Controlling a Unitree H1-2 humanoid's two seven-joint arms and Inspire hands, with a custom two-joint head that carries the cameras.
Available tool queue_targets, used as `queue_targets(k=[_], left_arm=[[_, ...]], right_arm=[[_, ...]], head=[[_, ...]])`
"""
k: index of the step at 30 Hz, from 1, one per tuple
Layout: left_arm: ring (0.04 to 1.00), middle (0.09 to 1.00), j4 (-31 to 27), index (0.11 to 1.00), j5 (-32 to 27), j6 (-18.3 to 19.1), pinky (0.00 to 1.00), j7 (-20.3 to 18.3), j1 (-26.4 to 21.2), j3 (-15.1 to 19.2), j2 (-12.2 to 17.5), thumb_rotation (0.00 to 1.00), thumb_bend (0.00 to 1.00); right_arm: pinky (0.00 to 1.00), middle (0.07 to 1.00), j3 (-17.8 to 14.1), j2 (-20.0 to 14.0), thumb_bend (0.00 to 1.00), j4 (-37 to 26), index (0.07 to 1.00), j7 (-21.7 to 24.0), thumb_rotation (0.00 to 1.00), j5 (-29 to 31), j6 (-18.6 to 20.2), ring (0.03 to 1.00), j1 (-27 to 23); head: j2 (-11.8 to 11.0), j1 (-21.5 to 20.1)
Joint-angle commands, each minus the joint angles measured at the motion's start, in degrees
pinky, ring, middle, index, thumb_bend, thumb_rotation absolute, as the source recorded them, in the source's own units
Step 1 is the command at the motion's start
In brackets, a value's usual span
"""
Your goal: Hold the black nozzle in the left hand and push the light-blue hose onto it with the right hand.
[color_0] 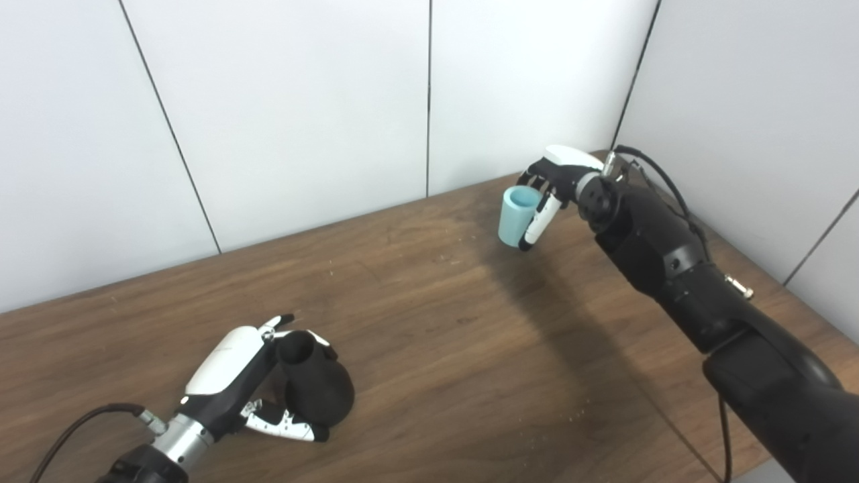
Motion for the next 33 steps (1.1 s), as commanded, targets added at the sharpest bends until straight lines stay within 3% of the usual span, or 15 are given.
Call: queue_targets(k=[1,11,19,33], left_arm=[[0.578,0.482,1.7,0.485,2.8,0.3,0.96,-5.0,3.3,-2.5,2.1,0.00,0.53],[0.581,0.484,1.3,0.484,2.1,0.5,0.96,-5.5,3.4,-2.3,2.2,0.00,0.53],[0.581,0.486,1.6,0.483,2.4,0.4,0.96,-5.1,3.4,-2.4,2.0,0.00,0.53],[0.581,0.479,1.4,0.486,2.6,0.6,0.95,-5.5,3.4,-2.9,2.0,0.00,0.53]], right_arm=[[0.55,0.733,-0.1,-1.5,0.90,-0.2,0.770,-1.7,0.14,0.1,-0.7,0.673,-2.8],[0.56,0.718,0.8,-1.5,0.89,-0.5,0.755,-2.0,0.12,0.7,-1.2,0.671,-3.1],[0.50,0.678,1.2,-1.8,0.86,-0.3,0.721,-4.0,0.10,0.6,-3.0,0.615,-3.5],[0.51,0.680,1.1,-0.8,0.86,-1.0,0.763,-4.8,0.10,0.6,-2.2,0.629,-4.4]], head=[[0.1,0.0],[0.3,0.2],[0.3,0.4],[0.8,0.4]])
